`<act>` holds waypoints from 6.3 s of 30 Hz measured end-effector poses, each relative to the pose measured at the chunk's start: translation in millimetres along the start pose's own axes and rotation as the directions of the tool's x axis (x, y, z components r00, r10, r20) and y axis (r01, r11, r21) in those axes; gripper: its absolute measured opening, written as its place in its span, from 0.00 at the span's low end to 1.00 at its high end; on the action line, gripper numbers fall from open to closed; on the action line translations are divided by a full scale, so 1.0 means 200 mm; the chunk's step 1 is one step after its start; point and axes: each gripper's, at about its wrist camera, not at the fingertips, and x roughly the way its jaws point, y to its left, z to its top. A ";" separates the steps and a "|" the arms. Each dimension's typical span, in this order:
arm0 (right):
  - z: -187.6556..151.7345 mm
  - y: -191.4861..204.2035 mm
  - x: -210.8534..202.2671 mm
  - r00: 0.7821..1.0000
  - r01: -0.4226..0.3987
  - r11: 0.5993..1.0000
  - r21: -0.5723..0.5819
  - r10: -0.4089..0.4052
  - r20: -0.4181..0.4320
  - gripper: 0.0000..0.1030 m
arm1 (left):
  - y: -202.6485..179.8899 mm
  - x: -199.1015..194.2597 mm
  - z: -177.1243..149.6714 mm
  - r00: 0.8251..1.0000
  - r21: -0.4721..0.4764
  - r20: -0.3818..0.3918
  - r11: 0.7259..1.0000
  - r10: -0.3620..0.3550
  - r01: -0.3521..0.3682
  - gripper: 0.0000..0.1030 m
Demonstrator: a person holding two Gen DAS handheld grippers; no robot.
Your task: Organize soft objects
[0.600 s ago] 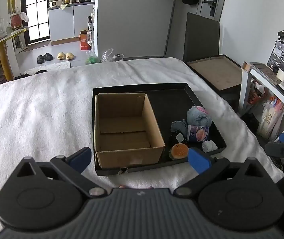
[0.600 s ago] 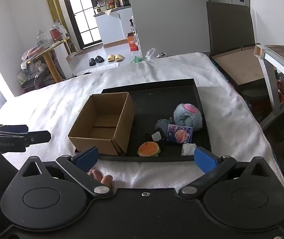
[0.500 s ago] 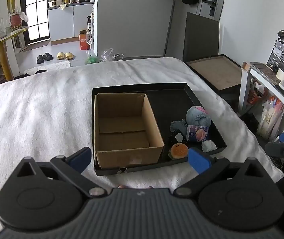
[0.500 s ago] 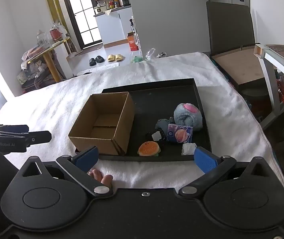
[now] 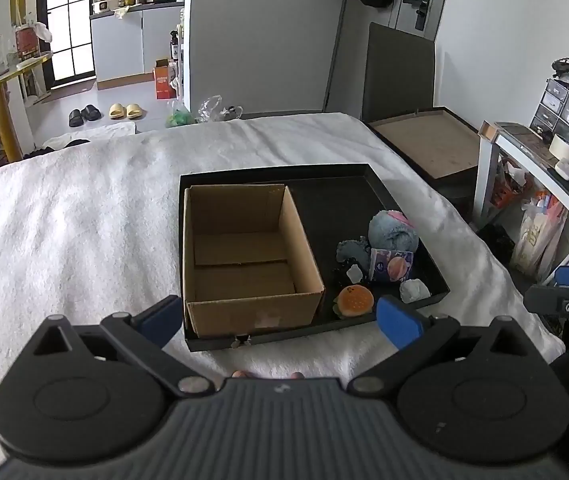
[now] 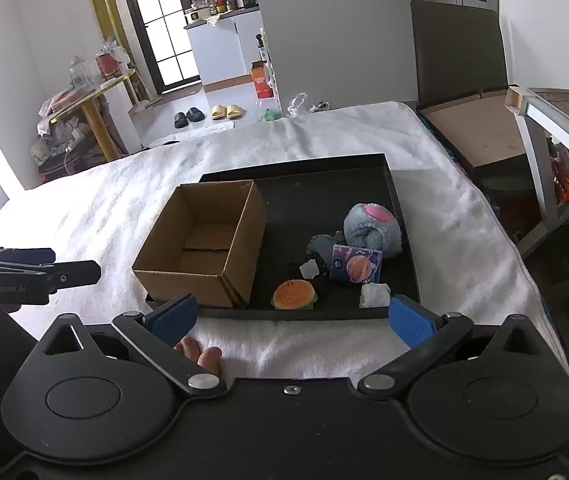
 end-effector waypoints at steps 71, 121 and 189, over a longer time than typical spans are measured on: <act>0.01 -0.04 0.00 0.999 0.041 0.999 0.015 -0.041 -0.013 1.00 | 0.02 0.00 0.01 1.000 0.010 0.004 1.000 -0.005 0.005 0.99; 0.09 -0.39 0.41 0.998 0.062 0.994 0.094 -0.062 -0.010 0.98 | 0.33 0.51 0.19 0.988 -0.041 -0.071 0.990 0.134 -0.137 0.99; 0.22 -0.43 1.23 0.960 0.196 0.980 -0.035 -0.199 -0.196 0.36 | 0.60 1.04 0.23 0.979 -0.019 -0.205 1.000 0.010 -0.014 0.13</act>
